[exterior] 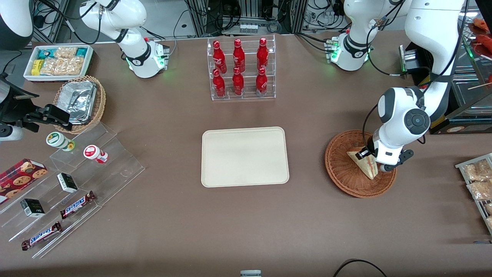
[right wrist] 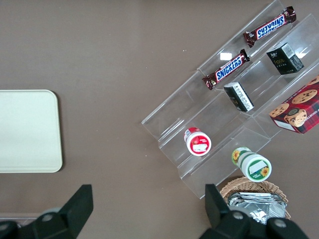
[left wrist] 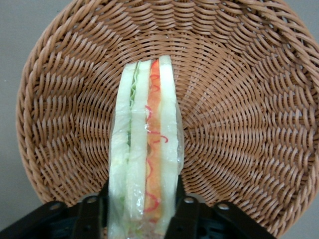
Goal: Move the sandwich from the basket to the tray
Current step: 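Carry the sandwich with the left gripper over the cream tray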
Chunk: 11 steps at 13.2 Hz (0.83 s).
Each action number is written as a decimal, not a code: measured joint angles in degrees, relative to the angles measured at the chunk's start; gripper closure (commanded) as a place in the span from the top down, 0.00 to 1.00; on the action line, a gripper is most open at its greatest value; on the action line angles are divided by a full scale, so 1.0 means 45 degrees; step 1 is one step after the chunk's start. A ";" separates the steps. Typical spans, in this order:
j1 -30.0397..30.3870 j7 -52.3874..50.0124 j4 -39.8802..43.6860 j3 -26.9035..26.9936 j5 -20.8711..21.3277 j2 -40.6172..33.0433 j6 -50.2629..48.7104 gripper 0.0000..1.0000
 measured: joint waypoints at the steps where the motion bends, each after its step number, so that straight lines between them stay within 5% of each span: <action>1: -0.0004 0.0002 0.0153 -0.0004 0.0003 -0.0123 -0.0379 0.00; 6: -0.0157 -0.0005 0.2326 -0.0559 0.0004 -0.0593 -0.3628 0.00; 11: -0.0283 -0.0088 0.3112 -0.2752 0.0001 -0.0125 -0.3737 0.00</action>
